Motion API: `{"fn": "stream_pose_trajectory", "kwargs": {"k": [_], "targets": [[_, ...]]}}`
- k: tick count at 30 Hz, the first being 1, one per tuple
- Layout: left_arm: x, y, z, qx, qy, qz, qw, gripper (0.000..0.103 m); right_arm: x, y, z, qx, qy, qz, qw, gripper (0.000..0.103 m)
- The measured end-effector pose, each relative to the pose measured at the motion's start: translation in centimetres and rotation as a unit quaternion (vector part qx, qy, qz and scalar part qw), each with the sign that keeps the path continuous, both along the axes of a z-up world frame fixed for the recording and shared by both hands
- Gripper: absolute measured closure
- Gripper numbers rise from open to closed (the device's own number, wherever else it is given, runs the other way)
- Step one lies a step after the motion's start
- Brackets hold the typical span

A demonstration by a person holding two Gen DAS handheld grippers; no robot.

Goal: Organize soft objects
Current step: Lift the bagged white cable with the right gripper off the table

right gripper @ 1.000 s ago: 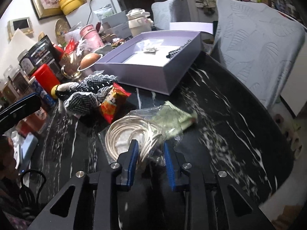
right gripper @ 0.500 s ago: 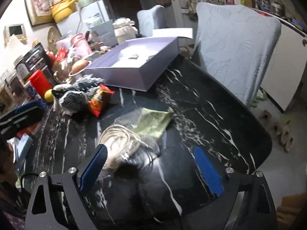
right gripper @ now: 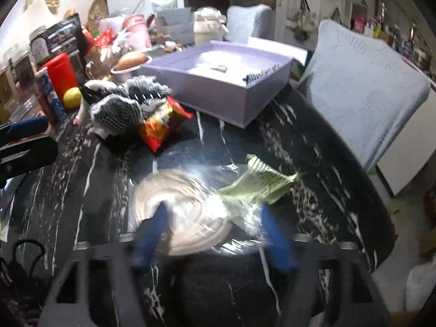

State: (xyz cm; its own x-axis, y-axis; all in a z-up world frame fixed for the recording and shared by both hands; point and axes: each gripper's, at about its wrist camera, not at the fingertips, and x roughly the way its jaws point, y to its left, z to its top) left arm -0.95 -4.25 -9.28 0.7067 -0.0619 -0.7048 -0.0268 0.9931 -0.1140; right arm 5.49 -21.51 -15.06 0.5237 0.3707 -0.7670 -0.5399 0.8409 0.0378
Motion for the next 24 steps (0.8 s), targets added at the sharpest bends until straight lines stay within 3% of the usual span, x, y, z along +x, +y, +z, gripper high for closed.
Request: {"fn": "stream_pose_trajectory", "kwargs": {"k": [5, 8, 18, 24], "targets": [[0.1, -0.3, -0.1, -0.005, 0.001, -0.008, 1.0, 0.006, -0.2, -1.1, 0.6, 0.037, 0.009, -0.002, 0.999, 0.082], [0.2, -0.6, 0.1, -0.004, -0.001, -0.011, 0.9999, 0.006, -0.2, -1.6, 0.9, 0.059, 0.017, -0.004, 0.998, 0.088], [1.2, -1.5, 0.8, -0.012, -0.008, -0.026, 0.9995, 0.006, -0.8, -4.7, 3.2, 0.145, 0.026, -0.019, 0.989, 0.091], [2.6, -3.6, 0.8, -0.008, -0.008, -0.052, 0.9986, 0.006, -1.7, -7.3, 4.6, 0.136, 0.005, -0.047, 0.99, 0.091]]}}
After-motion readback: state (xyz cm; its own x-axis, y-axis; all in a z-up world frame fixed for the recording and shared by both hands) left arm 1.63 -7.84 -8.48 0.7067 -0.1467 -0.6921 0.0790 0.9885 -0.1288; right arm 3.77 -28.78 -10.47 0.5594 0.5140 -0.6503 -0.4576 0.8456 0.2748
